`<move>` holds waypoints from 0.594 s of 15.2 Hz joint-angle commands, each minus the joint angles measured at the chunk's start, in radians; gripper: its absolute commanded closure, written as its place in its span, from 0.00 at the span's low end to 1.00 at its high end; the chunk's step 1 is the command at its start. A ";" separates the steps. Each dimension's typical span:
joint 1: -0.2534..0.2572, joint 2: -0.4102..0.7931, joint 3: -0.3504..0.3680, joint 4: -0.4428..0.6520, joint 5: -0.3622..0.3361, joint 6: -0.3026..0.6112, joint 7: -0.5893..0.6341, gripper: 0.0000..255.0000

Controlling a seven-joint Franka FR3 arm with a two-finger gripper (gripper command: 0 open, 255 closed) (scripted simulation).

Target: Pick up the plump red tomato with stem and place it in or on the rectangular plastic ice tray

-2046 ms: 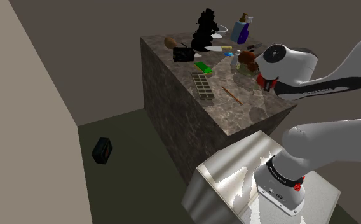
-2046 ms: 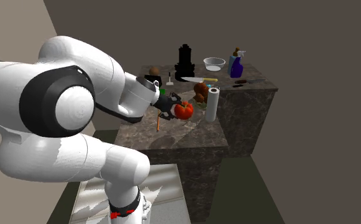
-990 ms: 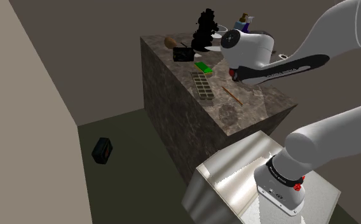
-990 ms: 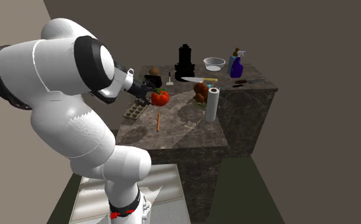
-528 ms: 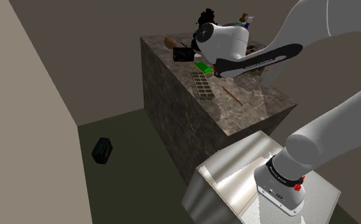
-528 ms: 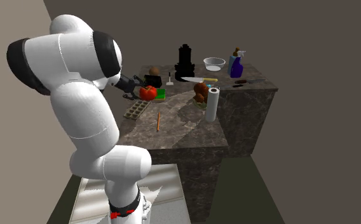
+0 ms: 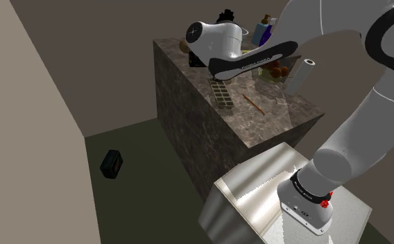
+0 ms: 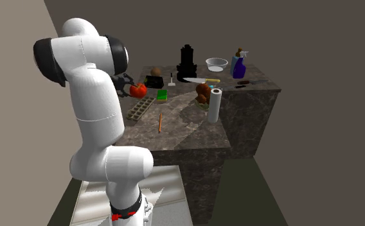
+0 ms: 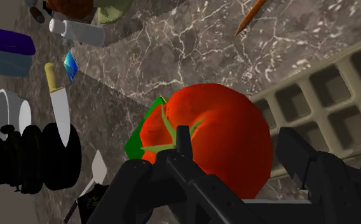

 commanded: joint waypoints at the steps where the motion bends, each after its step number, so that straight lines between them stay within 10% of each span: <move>1: 0.006 0.023 0.002 0.007 -0.009 -0.001 0.019 1.00; 9: 0.011 0.084 -0.006 -0.022 -0.054 0.039 0.096 1.00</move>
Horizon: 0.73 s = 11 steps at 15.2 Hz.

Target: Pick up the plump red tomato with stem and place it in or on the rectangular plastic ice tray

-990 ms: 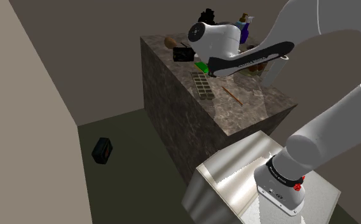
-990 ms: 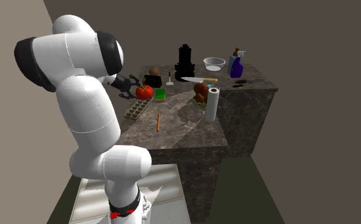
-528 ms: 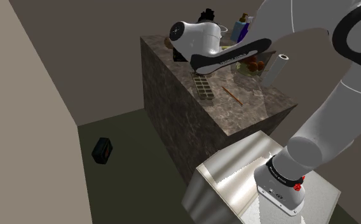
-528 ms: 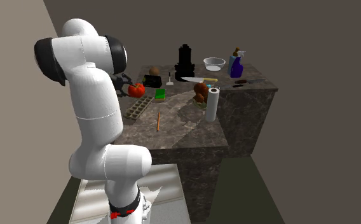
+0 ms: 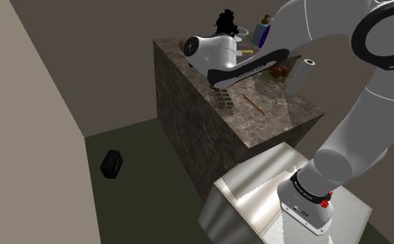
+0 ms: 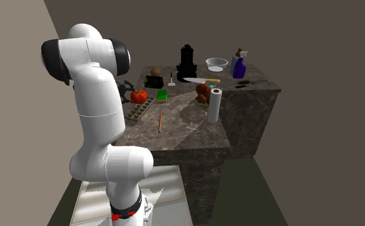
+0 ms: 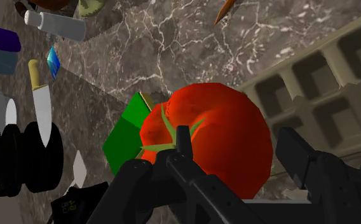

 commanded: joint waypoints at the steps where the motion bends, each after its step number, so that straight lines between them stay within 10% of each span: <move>1: 0.002 0.018 -0.002 -0.005 -0.013 0.009 0.021 1.00; 11: 0.004 0.054 -0.007 -0.014 -0.039 0.027 0.061 1.00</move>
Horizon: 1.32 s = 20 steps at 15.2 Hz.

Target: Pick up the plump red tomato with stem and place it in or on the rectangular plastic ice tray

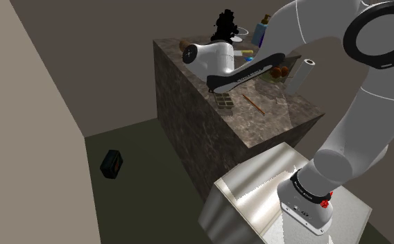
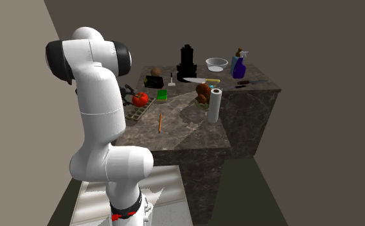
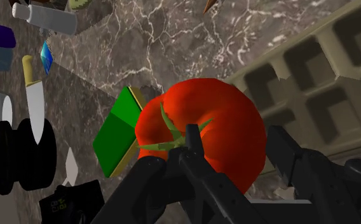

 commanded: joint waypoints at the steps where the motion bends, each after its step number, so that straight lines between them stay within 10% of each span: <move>1: -0.002 0.009 -0.002 -0.008 0.003 0.002 0.001 1.00; 2: -0.002 0.009 -0.002 -0.008 0.003 0.002 0.001 1.00; 3: -0.001 0.007 0.000 -0.007 0.006 -0.001 0.000 0.00; 20: 0.039 -0.021 0.037 0.038 0.064 -0.086 -0.023 0.00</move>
